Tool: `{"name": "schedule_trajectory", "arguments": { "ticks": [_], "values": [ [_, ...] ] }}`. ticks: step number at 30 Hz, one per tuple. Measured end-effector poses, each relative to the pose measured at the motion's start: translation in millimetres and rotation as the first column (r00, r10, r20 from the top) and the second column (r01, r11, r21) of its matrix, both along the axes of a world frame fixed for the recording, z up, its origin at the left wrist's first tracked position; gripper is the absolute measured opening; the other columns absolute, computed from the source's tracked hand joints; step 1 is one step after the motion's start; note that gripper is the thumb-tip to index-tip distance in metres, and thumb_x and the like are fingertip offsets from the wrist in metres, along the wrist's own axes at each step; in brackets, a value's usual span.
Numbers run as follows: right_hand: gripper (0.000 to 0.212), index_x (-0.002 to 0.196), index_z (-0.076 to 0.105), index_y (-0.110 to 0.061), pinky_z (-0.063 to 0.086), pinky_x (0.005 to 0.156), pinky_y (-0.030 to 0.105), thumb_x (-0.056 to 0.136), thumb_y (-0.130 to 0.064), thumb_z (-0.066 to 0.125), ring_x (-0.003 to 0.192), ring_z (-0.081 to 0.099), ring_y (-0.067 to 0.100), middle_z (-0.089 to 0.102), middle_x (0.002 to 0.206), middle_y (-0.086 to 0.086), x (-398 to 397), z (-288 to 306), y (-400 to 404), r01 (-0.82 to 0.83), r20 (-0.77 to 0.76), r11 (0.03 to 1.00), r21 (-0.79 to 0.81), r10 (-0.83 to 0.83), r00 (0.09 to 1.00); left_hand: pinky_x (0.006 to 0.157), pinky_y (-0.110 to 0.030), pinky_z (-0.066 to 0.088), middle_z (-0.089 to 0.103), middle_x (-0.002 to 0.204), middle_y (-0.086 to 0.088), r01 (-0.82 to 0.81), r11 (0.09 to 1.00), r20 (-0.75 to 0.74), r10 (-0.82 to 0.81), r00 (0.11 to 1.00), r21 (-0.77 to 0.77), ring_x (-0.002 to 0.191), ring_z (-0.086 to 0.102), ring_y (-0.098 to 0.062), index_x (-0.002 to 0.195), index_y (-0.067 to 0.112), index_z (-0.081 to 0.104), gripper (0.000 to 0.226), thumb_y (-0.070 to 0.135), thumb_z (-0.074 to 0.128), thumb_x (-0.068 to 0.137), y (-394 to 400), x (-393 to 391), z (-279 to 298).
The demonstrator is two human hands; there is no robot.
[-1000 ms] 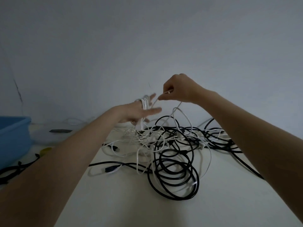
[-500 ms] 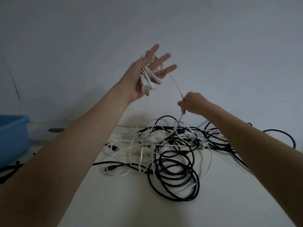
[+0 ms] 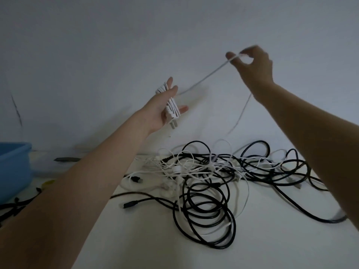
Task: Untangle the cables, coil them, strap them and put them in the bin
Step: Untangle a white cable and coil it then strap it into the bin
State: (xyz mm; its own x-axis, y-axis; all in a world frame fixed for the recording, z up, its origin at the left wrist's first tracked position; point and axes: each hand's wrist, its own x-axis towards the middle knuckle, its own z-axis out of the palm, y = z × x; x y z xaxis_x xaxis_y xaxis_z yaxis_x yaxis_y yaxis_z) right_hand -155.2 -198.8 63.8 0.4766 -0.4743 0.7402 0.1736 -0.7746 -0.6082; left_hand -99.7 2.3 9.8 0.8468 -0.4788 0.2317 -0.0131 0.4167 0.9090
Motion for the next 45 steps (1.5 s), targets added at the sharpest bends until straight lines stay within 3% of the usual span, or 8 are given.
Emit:
{"name": "schedule_trajectory", "arguments": {
  "ticks": [7, 11, 16, 21, 26, 31, 39, 45],
  "values": [
    [0.048, 0.122, 0.053, -0.007, 0.041, 0.092, 0.037, 0.094, -0.045, 0.045, 0.112, 0.053, 0.035, 0.058, 0.120, 0.017, 11, -7, 8, 0.105, -0.342, 0.982, -0.157, -0.153, 0.927, 0.078, -0.035, 0.058, 0.026, 0.155, -0.002, 0.103, 0.994, -0.050, -0.101, 0.994, 0.039, 0.097, 0.065, -0.032, 0.141, 0.036, 0.038, 0.049, 0.016, 0.048, 0.098, 2, -2, -12],
    [0.045, 0.142, 0.029, -0.014, 0.046, 0.061, 0.029, 0.098, -0.010, 0.037, 0.061, 0.060, 0.025, 0.063, 0.090, 0.016, 2, -39, 4, -0.085, -0.874, 0.995, -0.045, 0.002, 0.486, 0.055, -0.026, 0.058, 0.051, 0.139, -0.008, 0.269, 0.944, -0.032, -0.268, 0.963, 0.189, 0.081, 0.071, -0.027, 0.141, 0.032, 0.039, 0.046, 0.022, 0.046, 0.097, 13, -4, -19],
    [0.037, 0.120, 0.056, -0.003, 0.047, 0.089, 0.036, 0.101, -0.027, 0.035, 0.089, 0.059, 0.025, 0.063, 0.110, 0.015, 7, -56, 30, -0.391, -0.701, 0.906, 0.161, 0.383, 0.601, 0.050, -0.016, 0.051, 0.066, 0.118, -0.012, 0.467, 0.834, -0.035, -0.479, 0.877, 0.294, 0.065, 0.068, -0.015, 0.132, 0.031, 0.049, 0.044, 0.037, 0.046, 0.089, 15, -8, -25],
    [0.052, 0.111, 0.059, -0.012, 0.048, 0.090, 0.036, 0.101, -0.043, 0.018, 0.082, 0.064, 0.026, 0.064, 0.087, 0.016, -2, -83, 43, -0.562, -0.445, 0.489, 0.667, 0.867, 0.225, 0.043, -0.015, 0.049, 0.068, 0.110, -0.013, 0.442, 0.866, -0.018, -0.451, 0.892, 0.233, 0.052, 0.062, -0.007, 0.136, 0.030, 0.046, 0.051, 0.051, 0.035, 0.091, 19, -4, -24],
    [0.042, 0.074, 0.061, -0.007, 0.043, 0.054, 0.025, 0.102, -0.025, 0.034, 0.050, 0.041, 0.017, 0.047, 0.055, 0.002, 5, -108, 52, -0.525, -0.737, 0.807, 0.270, 0.524, 0.426, 0.055, -0.021, 0.056, 0.064, 0.120, -0.011, 0.282, 0.957, -0.066, -0.286, 0.956, -0.063, 0.072, 0.071, -0.020, 0.143, 0.028, 0.032, 0.056, 0.055, 0.033, 0.094, 19, 0, -18],
    [0.027, 0.085, 0.066, -0.010, 0.035, 0.040, 0.016, 0.097, -0.024, 0.047, 0.042, 0.038, 0.009, 0.047, 0.057, -0.003, -8, -91, 73, -0.626, -0.805, 0.773, -0.104, 0.304, 0.509, 0.073, -0.033, 0.053, 0.031, 0.151, -0.001, -0.024, 0.994, -0.040, 0.029, 0.999, 0.102, 0.113, 0.056, -0.028, 0.149, 0.028, 0.019, 0.067, 0.053, 0.043, 0.092, 14, 11, -22],
    [0.036, 0.055, 0.055, -0.012, 0.026, 0.043, 0.017, 0.079, -0.033, 0.072, 0.042, 0.029, 0.008, 0.038, 0.048, -0.001, -15, -49, 57, -0.604, -0.766, 0.768, -0.212, 0.254, 0.591, 0.092, -0.039, 0.052, 0.053, 0.137, 0.003, 0.497, 0.659, -0.049, -0.575, 0.817, 0.564, 0.110, 0.063, -0.029, 0.142, 0.042, 0.022, 0.104, 0.070, 0.070, 0.054, 26, 1, -44],
    [0.057, 0.042, 0.035, -0.014, 0.024, 0.040, 0.016, 0.081, -0.037, 0.069, 0.039, 0.022, 0.010, 0.030, 0.048, 0.004, -13, -51, 50, -0.542, -0.569, 0.836, -0.080, 0.409, 0.714, 0.047, -0.018, 0.051, 0.072, 0.102, -0.008, 0.652, 0.500, -0.133, -0.726, 0.674, 0.570, 0.048, 0.063, -0.006, 0.129, 0.034, 0.045, 0.063, 0.035, 0.070, 0.071, 6, -20, -41]
  ]
}}
